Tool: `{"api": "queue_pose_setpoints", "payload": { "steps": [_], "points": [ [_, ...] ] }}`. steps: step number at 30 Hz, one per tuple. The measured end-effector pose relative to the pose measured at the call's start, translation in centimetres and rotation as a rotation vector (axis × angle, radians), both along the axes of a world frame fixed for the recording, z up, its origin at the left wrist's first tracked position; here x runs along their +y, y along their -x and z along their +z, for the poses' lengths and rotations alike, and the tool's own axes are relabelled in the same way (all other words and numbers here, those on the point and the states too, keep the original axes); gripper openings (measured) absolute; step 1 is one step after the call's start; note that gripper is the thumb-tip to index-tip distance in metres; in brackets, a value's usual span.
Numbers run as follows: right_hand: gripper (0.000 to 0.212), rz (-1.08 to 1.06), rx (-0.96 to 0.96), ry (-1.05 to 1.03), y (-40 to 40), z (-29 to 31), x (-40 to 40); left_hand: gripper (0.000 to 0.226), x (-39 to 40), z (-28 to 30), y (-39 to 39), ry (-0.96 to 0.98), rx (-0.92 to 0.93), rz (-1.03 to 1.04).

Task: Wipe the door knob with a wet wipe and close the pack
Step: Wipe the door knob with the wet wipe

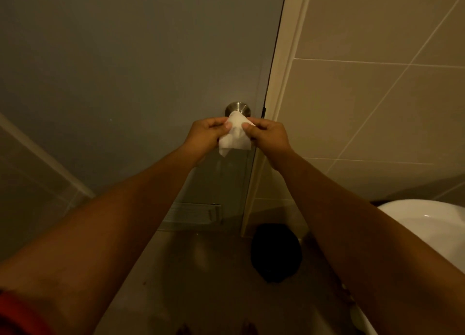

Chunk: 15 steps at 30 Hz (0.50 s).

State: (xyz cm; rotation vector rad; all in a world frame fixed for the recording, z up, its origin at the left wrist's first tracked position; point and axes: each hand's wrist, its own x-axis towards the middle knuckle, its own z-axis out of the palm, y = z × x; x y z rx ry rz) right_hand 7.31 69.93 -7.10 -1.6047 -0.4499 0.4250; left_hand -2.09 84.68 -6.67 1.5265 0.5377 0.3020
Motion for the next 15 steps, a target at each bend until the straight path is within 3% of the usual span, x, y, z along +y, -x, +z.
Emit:
{"api": "queue_pose_setpoints", "payload": {
  "steps": [3, 6, 10, 15],
  "points": [
    [0.027, -0.045, -0.055, 0.054, 0.1, -0.5, -0.6, 0.049, 0.1, -0.2, 0.5, -0.145, 0.046, -0.017],
    [0.013, -0.065, -0.078, 0.093, 0.4, -0.7, -1.1, 0.041, -0.2, 0.0, 0.9, -0.272, 0.085, 0.021],
    [0.01, -0.049, -0.086, 0.098, 0.7, -0.2, -1.9, 0.03, -0.4, 0.7, 1.7, -0.401, 0.119, 0.066],
    [0.01, 0.006, -0.061, 0.151, 1.1, 0.8, -3.5, 0.027, -0.6, 1.5, 3.3, -0.467, 0.128, -0.018]
  ]
}}
